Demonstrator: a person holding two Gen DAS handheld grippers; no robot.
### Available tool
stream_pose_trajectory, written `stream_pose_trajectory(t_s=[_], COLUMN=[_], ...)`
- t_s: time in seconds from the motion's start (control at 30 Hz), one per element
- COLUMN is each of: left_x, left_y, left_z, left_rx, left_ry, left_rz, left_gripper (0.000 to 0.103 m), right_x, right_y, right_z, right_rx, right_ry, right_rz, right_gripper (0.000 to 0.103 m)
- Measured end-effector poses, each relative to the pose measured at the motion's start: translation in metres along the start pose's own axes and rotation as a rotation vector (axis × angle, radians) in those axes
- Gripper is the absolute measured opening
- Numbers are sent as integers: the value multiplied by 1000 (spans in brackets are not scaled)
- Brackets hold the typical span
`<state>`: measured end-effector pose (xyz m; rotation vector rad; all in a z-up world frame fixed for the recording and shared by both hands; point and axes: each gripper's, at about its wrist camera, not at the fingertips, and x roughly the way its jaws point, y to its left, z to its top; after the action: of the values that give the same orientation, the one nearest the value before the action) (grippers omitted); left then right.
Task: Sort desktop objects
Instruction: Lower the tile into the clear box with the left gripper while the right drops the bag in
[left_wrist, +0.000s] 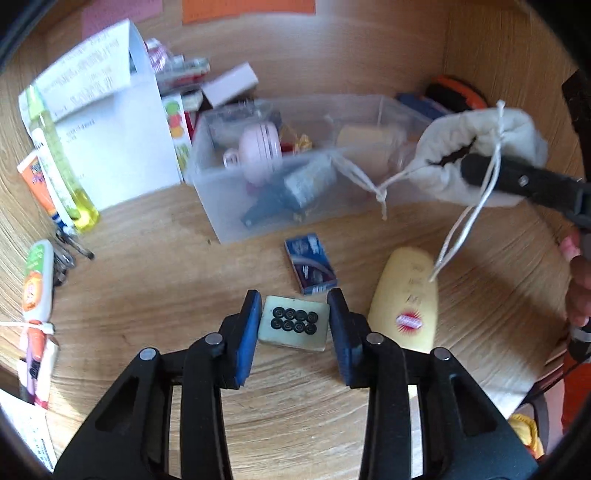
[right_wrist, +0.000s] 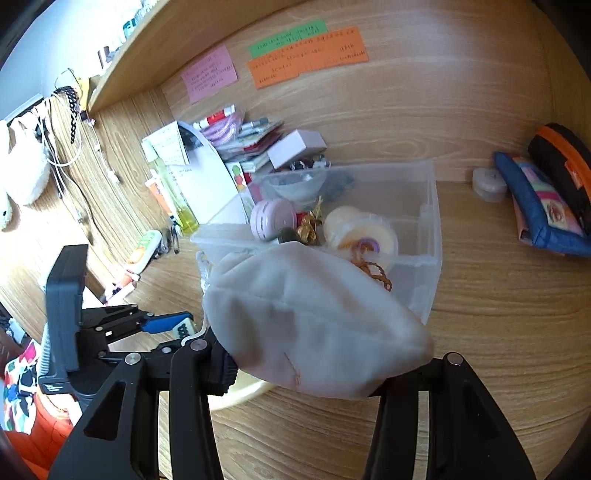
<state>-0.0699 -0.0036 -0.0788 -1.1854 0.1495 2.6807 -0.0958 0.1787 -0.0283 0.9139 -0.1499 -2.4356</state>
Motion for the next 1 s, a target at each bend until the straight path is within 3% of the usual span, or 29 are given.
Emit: stream_pose_trajectory(t_s=[0.2,0.57,1.0], left_x=[-34,-64,-41], left_y=[2,3,17], left_z=[19,62,111], left_rx=[1,39,10], left_ry=[-104,-219,-229], left_rz=[8,12,-43], left_gripper=[36,36,36], right_x=[-13,-28,-20], right_y=[7,14,9], right_z=[19,54,89], right_rx=[-28,-82,-114], right_ry=[-42,-93,-121], right_rz=[4,-23,-60], right_gripper=[44,44,44])
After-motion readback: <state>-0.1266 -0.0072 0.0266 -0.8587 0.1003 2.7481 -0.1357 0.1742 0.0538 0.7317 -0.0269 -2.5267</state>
